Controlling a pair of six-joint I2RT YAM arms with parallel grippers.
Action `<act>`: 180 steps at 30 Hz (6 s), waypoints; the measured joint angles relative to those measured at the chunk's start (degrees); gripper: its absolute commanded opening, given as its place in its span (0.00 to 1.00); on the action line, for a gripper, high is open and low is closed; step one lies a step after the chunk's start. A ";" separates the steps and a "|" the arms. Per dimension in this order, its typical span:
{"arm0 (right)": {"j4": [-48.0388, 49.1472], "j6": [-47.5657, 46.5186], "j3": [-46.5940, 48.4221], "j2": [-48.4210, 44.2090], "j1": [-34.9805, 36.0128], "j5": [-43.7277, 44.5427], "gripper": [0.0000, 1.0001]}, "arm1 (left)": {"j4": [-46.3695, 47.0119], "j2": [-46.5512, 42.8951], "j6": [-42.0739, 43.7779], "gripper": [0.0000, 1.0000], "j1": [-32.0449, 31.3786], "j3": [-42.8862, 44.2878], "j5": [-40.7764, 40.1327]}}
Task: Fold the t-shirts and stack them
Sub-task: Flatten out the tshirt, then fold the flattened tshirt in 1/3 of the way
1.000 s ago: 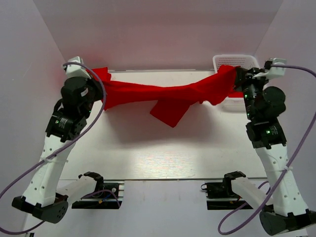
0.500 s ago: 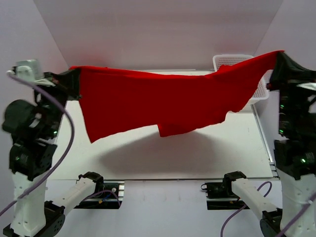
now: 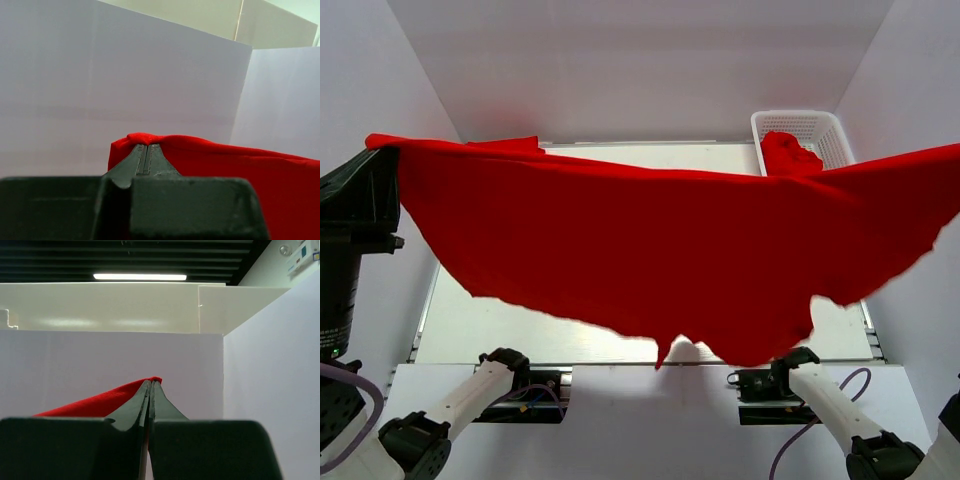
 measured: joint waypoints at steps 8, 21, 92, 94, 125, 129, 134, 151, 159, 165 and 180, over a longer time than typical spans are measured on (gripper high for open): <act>2.01 -1.44 -3.08 2.69 0.00 1.40 0.00 | 0.04 1.62 -0.98 0.00 0.00 -3.13 -0.20; 8.90 2.97 -34.60 28.83 -0.04 7.34 0.00 | 0.92 29.09 -11.39 0.00 1.09 -33.29 -13.66; -25.22 30.60 -62.64 15.54 -1.46 -11.34 0.00 | 0.92 51.87 -11.34 0.00 17.68 -45.92 -2.60; -25.99 31.21 -63.43 15.52 -1.46 -11.69 0.00 | 0.17 51.87 -11.61 0.00 17.84 -46.10 -2.82; -21.49 33.88 -61.20 24.68 -1.46 -18.47 0.90 | -5.55 52.11 -15.04 1.00 19.80 -38.18 -3.72; -17.00 33.57 -59.84 31.93 -1.44 -20.37 0.90 | -0.72 55.41 -13.86 1.00 19.37 -37.59 3.37; -12.70 33.22 -55.43 42.51 -1.44 -22.05 0.90 | 4.20 64.30 -13.38 1.00 18.82 -36.74 10.21; -8.31 34.32 -45.72 60.98 -2.23 -15.23 0.90 | 6.03 68.96 -18.84 1.00 19.43 -33.16 6.32; -10.80 32.92 -32.09 70.97 -3.80 -14.16 0.90 | 0.94 71.19 -22.82 1.00 19.80 -28.83 1.79; -14.43 29.90 -16.02 81.53 -4.26 -13.25 0.90 | -0.37 76.89 -24.26 1.00 19.93 -20.02 1.60; -19.71 17.22 -6.54 84.85 -4.83 -14.62 0.90 | -1.09 80.24 -19.65 1.00 19.76 -12.74 1.95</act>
